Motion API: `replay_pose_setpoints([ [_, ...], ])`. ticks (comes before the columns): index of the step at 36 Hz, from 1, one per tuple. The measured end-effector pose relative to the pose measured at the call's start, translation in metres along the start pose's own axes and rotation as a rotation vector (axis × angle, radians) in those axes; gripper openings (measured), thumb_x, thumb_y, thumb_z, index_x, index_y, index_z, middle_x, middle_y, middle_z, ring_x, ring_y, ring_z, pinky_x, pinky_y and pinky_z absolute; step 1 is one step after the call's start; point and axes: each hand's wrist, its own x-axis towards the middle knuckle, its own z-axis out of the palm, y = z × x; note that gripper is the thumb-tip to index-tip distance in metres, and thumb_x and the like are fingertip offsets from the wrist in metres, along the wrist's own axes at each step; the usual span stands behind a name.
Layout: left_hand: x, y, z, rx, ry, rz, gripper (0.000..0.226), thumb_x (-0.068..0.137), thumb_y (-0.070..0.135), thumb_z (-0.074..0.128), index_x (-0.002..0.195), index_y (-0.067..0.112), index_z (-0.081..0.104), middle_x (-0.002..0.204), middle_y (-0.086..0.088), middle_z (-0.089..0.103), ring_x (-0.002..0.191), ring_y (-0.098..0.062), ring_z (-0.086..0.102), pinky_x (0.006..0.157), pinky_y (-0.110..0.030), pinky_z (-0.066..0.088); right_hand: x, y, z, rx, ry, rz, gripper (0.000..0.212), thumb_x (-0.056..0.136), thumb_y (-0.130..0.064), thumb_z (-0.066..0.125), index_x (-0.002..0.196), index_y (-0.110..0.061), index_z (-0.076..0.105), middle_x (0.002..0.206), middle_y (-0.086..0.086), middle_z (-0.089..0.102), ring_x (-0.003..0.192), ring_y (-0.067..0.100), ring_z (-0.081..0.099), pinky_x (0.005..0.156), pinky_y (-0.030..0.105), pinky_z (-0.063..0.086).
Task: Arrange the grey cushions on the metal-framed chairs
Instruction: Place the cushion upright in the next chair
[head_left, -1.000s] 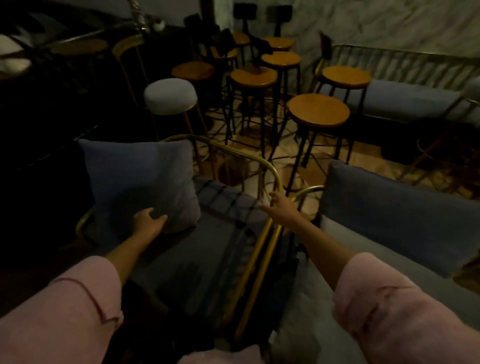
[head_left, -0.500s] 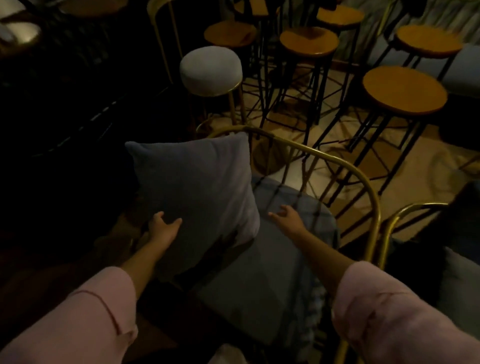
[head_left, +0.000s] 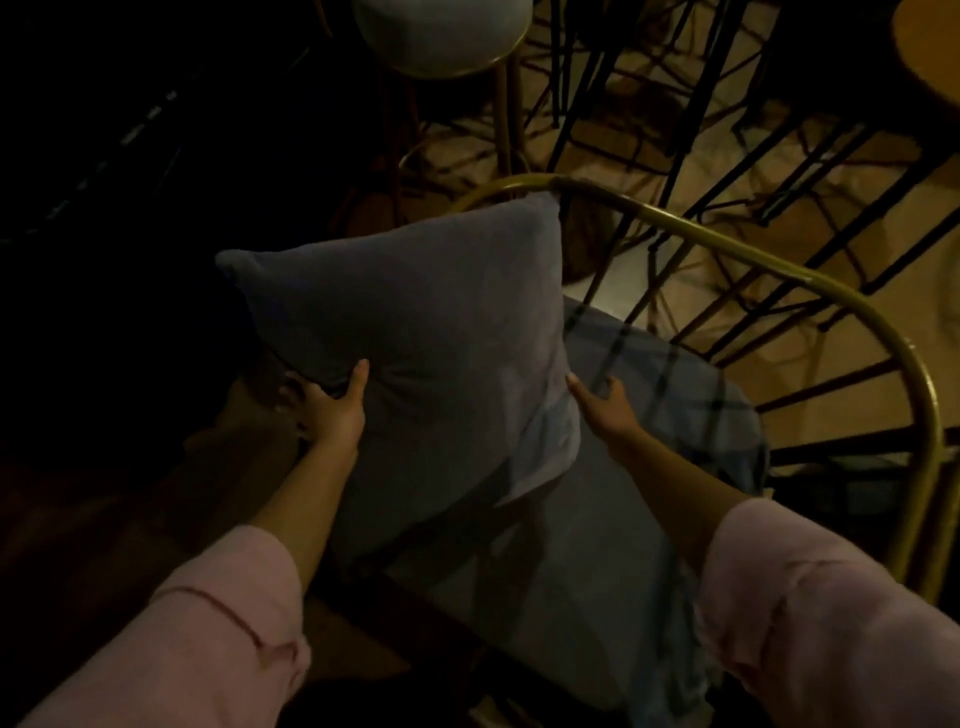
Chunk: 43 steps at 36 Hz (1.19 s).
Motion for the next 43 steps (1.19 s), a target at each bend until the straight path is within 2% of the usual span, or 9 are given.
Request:
replay_pose_setpoints([
  [9, 0.032, -0.026, 0.010, -0.104, 0.050, 0.141, 0.108, 0.057, 0.089, 0.056, 0.134, 0.014, 0.051, 0.135, -0.007, 0.061, 0.128, -0.026, 0.055, 0.116, -0.055, 0.029, 0.053, -0.025, 0.050, 0.123, -0.061, 0.130, 0.100, 0.081, -0.075, 0.053, 0.156, -0.017, 0.020, 0.158, 0.014, 0.033, 0.137, 0.037, 0.042, 0.106, 0.047, 0.040],
  [13, 0.028, -0.023, 0.011, -0.103, 0.072, 0.135, 0.104, 0.061, 0.085, 0.058, 0.131, 0.008, 0.052, 0.133, -0.011, 0.062, 0.126, -0.027, 0.057, 0.114, -0.052, 0.035, 0.072, -0.031, 0.052, 0.220, -0.133, 0.194, 0.119, 0.061, -0.090, 0.055, 0.155, -0.023, 0.027, 0.159, 0.007, 0.034, 0.142, 0.034, 0.038, 0.113, 0.051, 0.033],
  [19, 0.025, -0.011, -0.002, 0.017, 0.055, 0.211, 0.080, 0.079, 0.058, 0.067, 0.135, 0.005, 0.047, 0.137, -0.016, 0.058, 0.126, -0.029, 0.055, 0.110, -0.045, 0.041, 0.062, -0.032, 0.046, 0.189, -0.178, 0.127, 0.093, 0.080, -0.082, 0.042, 0.152, -0.023, 0.035, 0.159, 0.005, 0.035, 0.145, 0.030, 0.033, 0.118, 0.047, 0.024],
  [22, 0.040, -0.017, -0.014, 0.082, 0.029, 0.215, 0.104, 0.061, 0.088, 0.056, 0.138, 0.020, 0.043, 0.140, -0.009, 0.056, 0.128, -0.028, 0.054, 0.111, -0.047, 0.041, 0.043, -0.023, 0.032, 0.133, -0.119, 0.159, 0.102, 0.074, -0.087, 0.045, 0.151, -0.021, 0.036, 0.158, 0.009, 0.037, 0.143, 0.034, 0.036, 0.119, 0.052, 0.025],
  [27, 0.019, 0.007, -0.025, 0.027, -0.058, 0.241, 0.083, 0.082, 0.053, 0.067, 0.146, 0.012, 0.033, 0.147, -0.012, 0.047, 0.133, -0.026, 0.048, 0.110, -0.032, 0.036, -0.009, -0.004, -0.004, 0.155, -0.090, 0.159, 0.114, 0.058, -0.093, 0.050, 0.144, -0.018, 0.048, 0.148, 0.011, 0.050, 0.131, 0.033, 0.050, 0.110, 0.045, 0.038],
  [31, -0.008, 0.021, -0.024, 0.052, -0.086, 0.307, 0.110, 0.063, 0.077, 0.068, 0.148, 0.018, 0.033, 0.151, -0.011, 0.044, 0.136, -0.029, 0.046, 0.114, -0.047, 0.037, -0.051, 0.027, -0.031, 0.245, -0.071, 0.176, 0.121, 0.049, -0.090, 0.056, 0.143, -0.015, 0.049, 0.145, 0.010, 0.053, 0.128, 0.031, 0.054, 0.106, 0.042, 0.043],
  [34, -0.035, 0.029, -0.006, 0.089, -0.157, 0.356, 0.092, 0.076, 0.054, 0.073, 0.148, 0.013, 0.034, 0.150, -0.012, 0.045, 0.136, -0.028, 0.045, 0.112, -0.040, 0.038, -0.075, 0.065, -0.047, 0.320, -0.028, 0.234, 0.137, 0.034, -0.096, 0.060, 0.145, -0.016, 0.048, 0.146, 0.008, 0.053, 0.124, 0.027, 0.055, 0.105, 0.041, 0.044],
  [38, -0.062, 0.027, 0.021, 0.117, -0.326, 0.414, 0.087, 0.072, 0.052, 0.077, 0.141, 0.012, 0.043, 0.144, -0.011, 0.051, 0.131, -0.028, 0.051, 0.108, -0.040, 0.044, -0.096, 0.122, -0.067, 0.421, 0.071, 0.380, 0.116, 0.056, -0.089, 0.060, 0.146, -0.018, 0.046, 0.145, 0.005, 0.052, 0.131, 0.033, 0.051, 0.112, 0.050, 0.041],
  [43, -0.083, 0.015, 0.050, 0.148, -0.466, 0.436, 0.077, 0.076, 0.041, 0.079, 0.140, 0.012, 0.046, 0.142, -0.010, 0.054, 0.129, -0.027, 0.053, 0.104, -0.039, 0.046, -0.110, 0.166, -0.085, 0.454, 0.097, 0.442, 0.127, 0.045, -0.098, 0.055, 0.150, -0.028, 0.039, 0.152, 0.000, 0.044, 0.137, 0.032, 0.045, 0.116, 0.052, 0.035],
])
